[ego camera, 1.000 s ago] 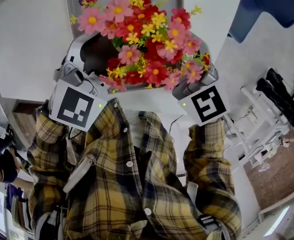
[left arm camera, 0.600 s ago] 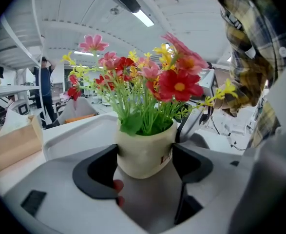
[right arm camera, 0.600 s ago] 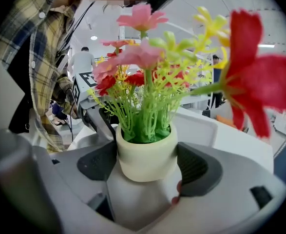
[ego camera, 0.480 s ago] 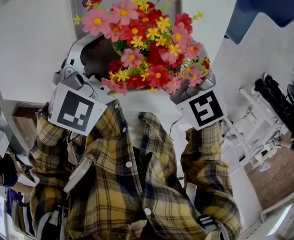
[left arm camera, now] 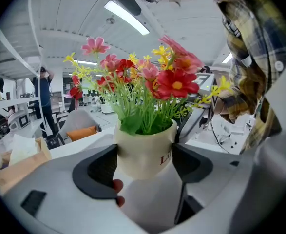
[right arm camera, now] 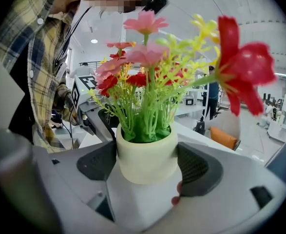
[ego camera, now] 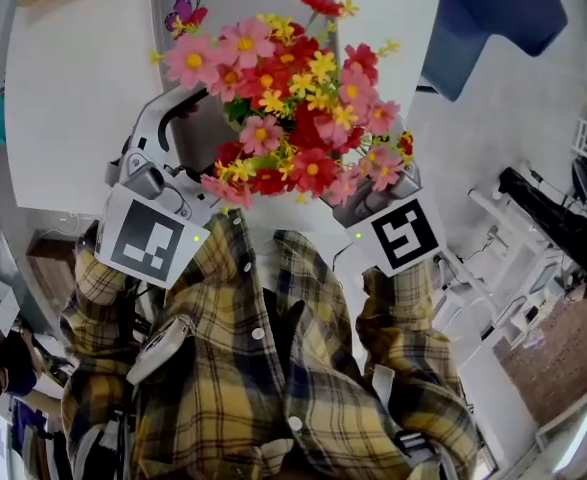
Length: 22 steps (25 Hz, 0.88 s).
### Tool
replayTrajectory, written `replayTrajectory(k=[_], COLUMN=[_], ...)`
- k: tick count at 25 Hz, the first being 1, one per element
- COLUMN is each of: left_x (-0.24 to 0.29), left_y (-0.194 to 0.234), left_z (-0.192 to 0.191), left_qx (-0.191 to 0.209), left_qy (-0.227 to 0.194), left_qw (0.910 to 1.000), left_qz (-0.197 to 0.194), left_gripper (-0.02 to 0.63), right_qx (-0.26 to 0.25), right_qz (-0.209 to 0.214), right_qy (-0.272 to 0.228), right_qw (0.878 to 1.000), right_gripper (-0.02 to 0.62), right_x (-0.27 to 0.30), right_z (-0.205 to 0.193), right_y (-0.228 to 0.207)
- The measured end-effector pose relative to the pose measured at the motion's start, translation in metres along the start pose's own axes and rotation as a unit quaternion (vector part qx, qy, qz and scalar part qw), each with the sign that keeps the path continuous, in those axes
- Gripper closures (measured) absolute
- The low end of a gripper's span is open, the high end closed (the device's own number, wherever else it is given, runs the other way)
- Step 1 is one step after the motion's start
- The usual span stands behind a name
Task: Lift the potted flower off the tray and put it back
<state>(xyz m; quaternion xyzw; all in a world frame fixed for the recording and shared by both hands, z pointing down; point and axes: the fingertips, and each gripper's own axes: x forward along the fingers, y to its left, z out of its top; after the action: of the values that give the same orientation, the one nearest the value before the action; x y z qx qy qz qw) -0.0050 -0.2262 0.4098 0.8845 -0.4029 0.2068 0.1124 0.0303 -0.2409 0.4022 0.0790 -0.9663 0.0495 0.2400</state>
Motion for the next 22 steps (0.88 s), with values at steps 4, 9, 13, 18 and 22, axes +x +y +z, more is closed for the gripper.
replayTrajectory(k=[4, 9, 13, 18, 22], left_x=[0.0001, -0.0003, -0.0001, 0.0042, 0.0021], left_y=[0.0013, 0.0053, 0.0048, 0.0037, 0.0053], left_z=[0.0044, 0.0053, 0.0068, 0.0054, 0.0069], left_qx=[0.004, 0.01, 0.014, 0.011, 0.016], left_qy=[-0.008, -0.018, -0.027, -0.032, -0.033], left_qw=[1.0, 0.9997, 0.9995, 0.9994, 0.9992], left_qz=[0.004, 0.009, 0.012, 0.011, 0.016], left_gripper=[0.253, 0.253, 0.253, 0.253, 0.253], right_qx=[-0.007, -0.01, -0.017, -0.022, -0.027], right_qz=[-0.006, -0.016, -0.021, -0.022, -0.022], right_qy=[0.0, -0.009, -0.014, -0.013, -0.021], right_qw=[1.0, 1.0, 1.0, 0.999, 0.999], right_gripper=[0.227, 0.227, 0.225, 0.225, 0.224], right_x=[-0.0016, 0.0007, -0.0001, -0.001, -0.0006], right_z=[0.0024, 0.0048, 0.0056, 0.0008, 0.0048], right_y=[-0.0013, -0.0034, -0.0036, -0.0056, -0.0064])
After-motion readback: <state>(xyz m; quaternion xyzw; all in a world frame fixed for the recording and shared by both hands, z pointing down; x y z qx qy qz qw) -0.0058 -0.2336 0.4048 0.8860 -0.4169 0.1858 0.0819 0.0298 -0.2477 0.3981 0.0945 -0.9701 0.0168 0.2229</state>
